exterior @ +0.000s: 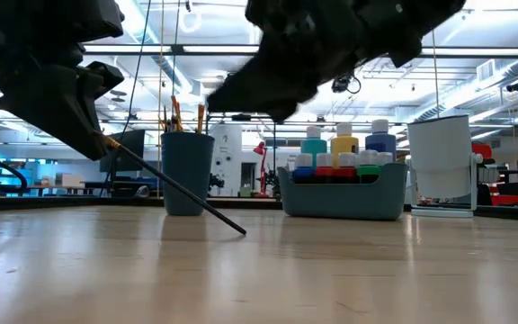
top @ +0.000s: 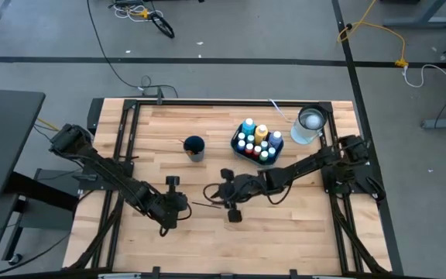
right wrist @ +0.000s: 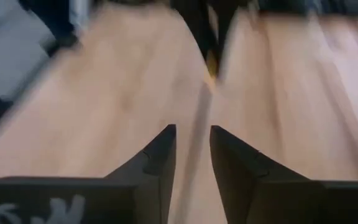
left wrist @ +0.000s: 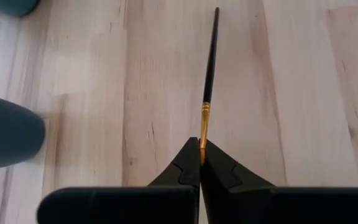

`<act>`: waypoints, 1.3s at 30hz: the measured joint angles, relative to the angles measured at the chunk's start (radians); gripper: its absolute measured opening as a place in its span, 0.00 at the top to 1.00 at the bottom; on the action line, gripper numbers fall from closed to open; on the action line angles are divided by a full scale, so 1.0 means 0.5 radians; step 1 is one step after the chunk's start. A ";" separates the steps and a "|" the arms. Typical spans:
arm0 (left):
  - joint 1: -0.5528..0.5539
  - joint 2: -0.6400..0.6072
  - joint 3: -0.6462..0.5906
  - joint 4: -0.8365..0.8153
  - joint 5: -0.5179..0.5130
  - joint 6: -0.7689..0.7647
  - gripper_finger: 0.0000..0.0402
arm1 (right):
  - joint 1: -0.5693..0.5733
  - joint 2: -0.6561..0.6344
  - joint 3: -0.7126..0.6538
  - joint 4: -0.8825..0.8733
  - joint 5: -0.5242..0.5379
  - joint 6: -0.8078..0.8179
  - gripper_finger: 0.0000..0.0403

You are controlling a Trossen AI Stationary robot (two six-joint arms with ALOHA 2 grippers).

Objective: Pick & Place Paint Supplies
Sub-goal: Put the gold paintbrush into the blue cup

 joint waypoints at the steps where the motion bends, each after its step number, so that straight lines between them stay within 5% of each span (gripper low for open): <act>1: 0.000 0.000 0.000 0.000 0.000 0.000 1.00 | 0.011 0.036 0.001 0.130 -0.029 0.001 0.74; 7: 0.008 0.000 0.001 0.009 0.005 0.002 1.00 | 0.025 0.240 0.053 0.509 -0.028 0.115 0.64; 15: 0.033 0.000 0.001 0.007 0.006 0.001 1.00 | -0.025 0.507 0.334 0.381 -0.025 0.233 0.49; 21: 0.034 0.000 0.001 0.009 -0.001 0.006 1.00 | -0.068 0.638 0.512 0.185 -0.022 0.262 0.47; 27: 0.034 0.000 0.001 0.008 0.004 0.003 1.00 | -0.090 0.695 0.550 0.163 -0.045 0.206 0.56; 36: 0.034 0.000 0.001 0.007 0.004 0.002 1.00 | -0.111 0.695 0.552 0.168 -0.129 0.089 0.95; 39: 0.034 0.000 0.001 0.009 0.006 0.001 1.00 | -0.110 0.695 0.552 0.205 -0.133 0.054 0.96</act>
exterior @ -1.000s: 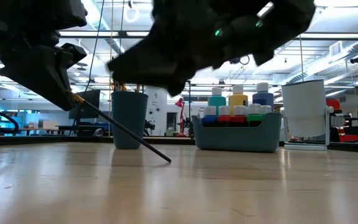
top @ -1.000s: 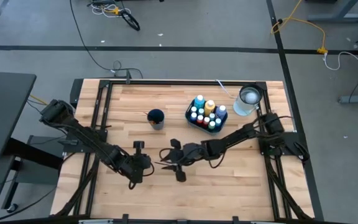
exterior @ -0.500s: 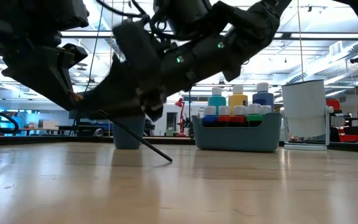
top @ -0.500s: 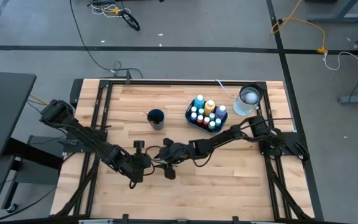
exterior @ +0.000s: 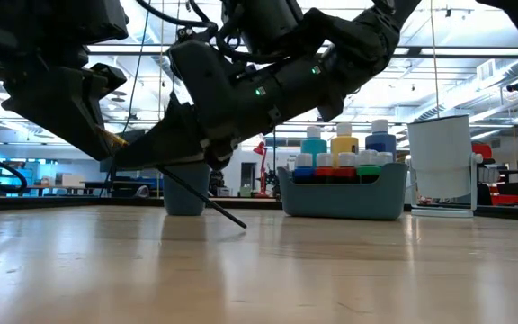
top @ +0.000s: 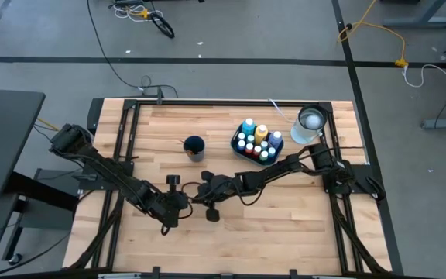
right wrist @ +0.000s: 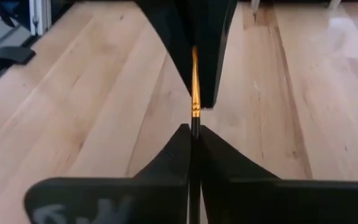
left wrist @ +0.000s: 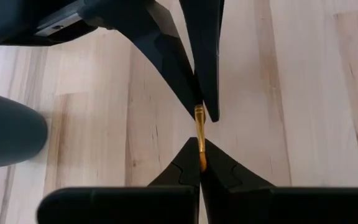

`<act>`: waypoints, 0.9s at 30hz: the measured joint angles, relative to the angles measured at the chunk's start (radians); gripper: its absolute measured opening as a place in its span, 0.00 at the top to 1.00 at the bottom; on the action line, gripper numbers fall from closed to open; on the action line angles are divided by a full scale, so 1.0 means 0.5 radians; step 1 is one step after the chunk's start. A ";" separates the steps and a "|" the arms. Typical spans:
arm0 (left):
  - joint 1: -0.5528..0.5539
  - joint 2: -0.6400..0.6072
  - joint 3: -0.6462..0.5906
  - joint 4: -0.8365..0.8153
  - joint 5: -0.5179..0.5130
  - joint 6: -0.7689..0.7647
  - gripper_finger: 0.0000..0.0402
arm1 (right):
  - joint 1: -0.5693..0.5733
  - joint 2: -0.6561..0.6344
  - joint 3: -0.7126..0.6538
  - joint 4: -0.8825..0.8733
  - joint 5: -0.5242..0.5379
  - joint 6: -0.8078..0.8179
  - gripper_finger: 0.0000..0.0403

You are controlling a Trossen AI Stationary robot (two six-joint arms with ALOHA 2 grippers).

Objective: Pick & Place Paint Supplies
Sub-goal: Put the gold paintbrush into the blue cup

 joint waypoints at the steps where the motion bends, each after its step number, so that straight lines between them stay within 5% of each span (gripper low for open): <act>1: 0.000 0.000 0.000 -0.001 0.000 0.000 1.00 | 0.000 0.000 0.000 0.014 -0.001 0.011 0.95; 16: -0.001 0.000 0.000 0.002 -0.074 -0.150 0.87 | 0.000 -0.006 0.000 -0.009 0.005 0.006 0.98; 27: -0.003 -0.011 0.039 -0.009 -0.091 -0.258 0.77 | 0.001 -0.247 0.000 -0.428 0.128 -0.022 0.98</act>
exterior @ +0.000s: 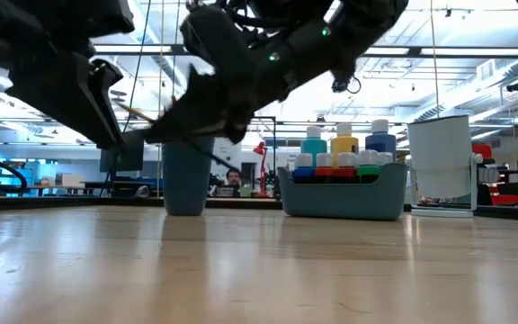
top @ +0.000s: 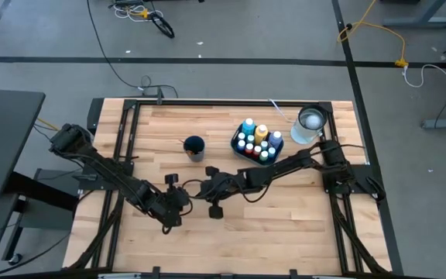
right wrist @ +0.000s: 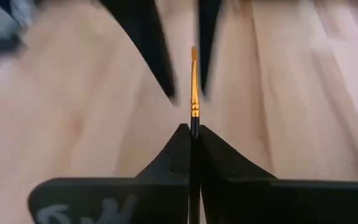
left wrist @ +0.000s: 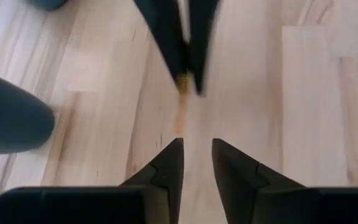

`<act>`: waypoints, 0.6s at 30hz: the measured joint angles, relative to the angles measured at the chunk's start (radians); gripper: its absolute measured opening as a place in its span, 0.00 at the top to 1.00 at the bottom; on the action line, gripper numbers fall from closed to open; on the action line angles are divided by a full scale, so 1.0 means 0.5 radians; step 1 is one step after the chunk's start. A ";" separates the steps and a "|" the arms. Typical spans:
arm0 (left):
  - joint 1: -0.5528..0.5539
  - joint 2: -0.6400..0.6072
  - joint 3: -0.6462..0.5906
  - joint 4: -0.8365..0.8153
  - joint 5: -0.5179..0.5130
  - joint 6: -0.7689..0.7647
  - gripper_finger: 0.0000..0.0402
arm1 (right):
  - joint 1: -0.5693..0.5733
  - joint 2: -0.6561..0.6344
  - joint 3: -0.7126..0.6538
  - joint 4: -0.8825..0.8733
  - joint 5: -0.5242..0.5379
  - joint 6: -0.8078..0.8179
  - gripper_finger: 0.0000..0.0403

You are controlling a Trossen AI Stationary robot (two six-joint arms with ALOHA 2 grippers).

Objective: Pick & Place Paint Supplies
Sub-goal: Put the gold paintbrush into the blue cup

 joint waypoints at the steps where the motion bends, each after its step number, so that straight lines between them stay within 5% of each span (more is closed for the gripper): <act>1: 0.000 0.000 0.009 0.000 -0.004 -0.001 0.76 | 0.000 -0.033 -0.001 -0.112 0.040 -0.005 0.98; 6: -0.001 -0.020 0.048 -0.013 -0.182 -0.056 0.76 | 0.027 -0.246 -0.001 -0.583 0.314 0.006 0.98; 11: -0.035 -0.161 0.086 -0.015 -0.473 -0.059 0.75 | 0.107 -0.579 -0.005 -0.687 0.863 -0.198 0.98; 14: -0.073 -0.313 0.092 -0.018 -0.599 -0.049 0.76 | 0.083 -0.780 -0.141 -0.265 0.986 -0.344 0.98; 18: -0.128 -0.535 0.093 -0.008 -0.756 0.005 0.77 | -0.065 -0.861 -0.499 0.817 0.584 -0.439 0.98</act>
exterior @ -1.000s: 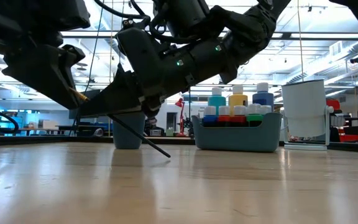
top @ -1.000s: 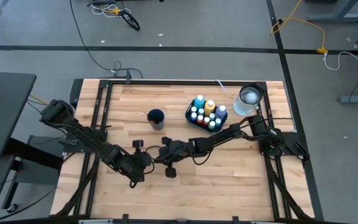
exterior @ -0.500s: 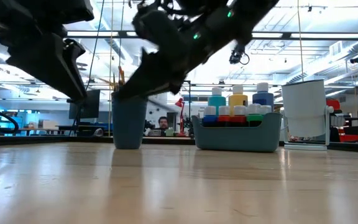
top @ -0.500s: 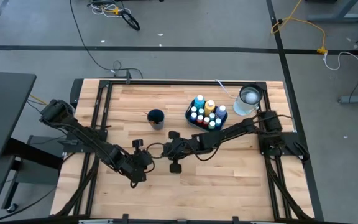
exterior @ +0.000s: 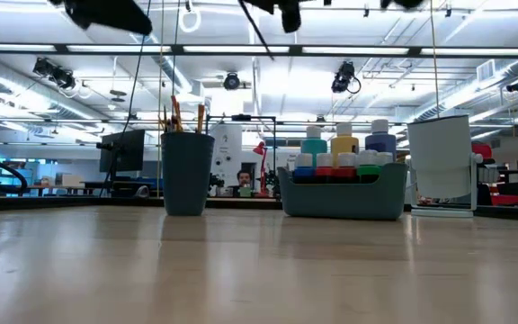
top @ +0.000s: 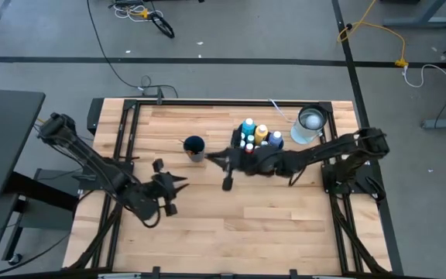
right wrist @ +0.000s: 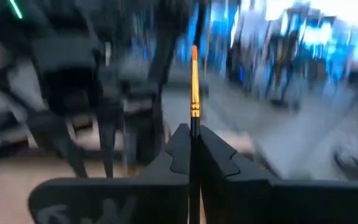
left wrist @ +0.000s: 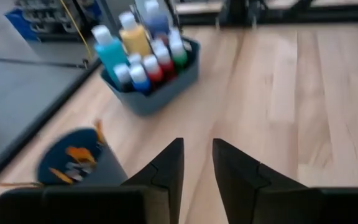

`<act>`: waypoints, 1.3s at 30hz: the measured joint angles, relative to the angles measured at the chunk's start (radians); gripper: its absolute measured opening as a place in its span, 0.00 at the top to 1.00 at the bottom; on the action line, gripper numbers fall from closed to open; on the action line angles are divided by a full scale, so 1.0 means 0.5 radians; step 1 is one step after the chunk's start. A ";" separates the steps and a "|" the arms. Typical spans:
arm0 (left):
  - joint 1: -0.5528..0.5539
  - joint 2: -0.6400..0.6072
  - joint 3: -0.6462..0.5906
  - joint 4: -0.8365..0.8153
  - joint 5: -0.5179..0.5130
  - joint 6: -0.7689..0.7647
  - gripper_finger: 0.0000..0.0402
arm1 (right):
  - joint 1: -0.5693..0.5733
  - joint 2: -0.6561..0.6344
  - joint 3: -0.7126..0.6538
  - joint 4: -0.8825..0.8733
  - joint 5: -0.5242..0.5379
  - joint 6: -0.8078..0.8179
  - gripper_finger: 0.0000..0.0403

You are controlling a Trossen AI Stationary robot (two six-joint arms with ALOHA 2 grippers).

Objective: Pick & Place Paint Supplies
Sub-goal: Put the gold paintbrush into the blue cup, then return to Home Position

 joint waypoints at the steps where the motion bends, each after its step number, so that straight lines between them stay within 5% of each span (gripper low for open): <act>1: -0.008 -0.046 0.000 -0.001 -0.029 0.035 0.77 | -0.045 0.003 -0.081 0.229 -0.058 -0.005 0.98; 10: 0.058 -0.200 -0.002 0.008 -0.159 0.164 0.78 | -0.399 0.443 -0.089 1.161 -0.479 0.127 0.98; 23: 0.123 -0.204 -0.003 0.005 -0.216 0.172 0.78 | -0.559 1.072 0.520 1.120 -0.557 0.201 0.96; 39: 0.123 -0.204 -0.003 0.003 -0.216 0.202 0.78 | -0.607 1.138 0.603 0.692 -0.391 0.320 0.83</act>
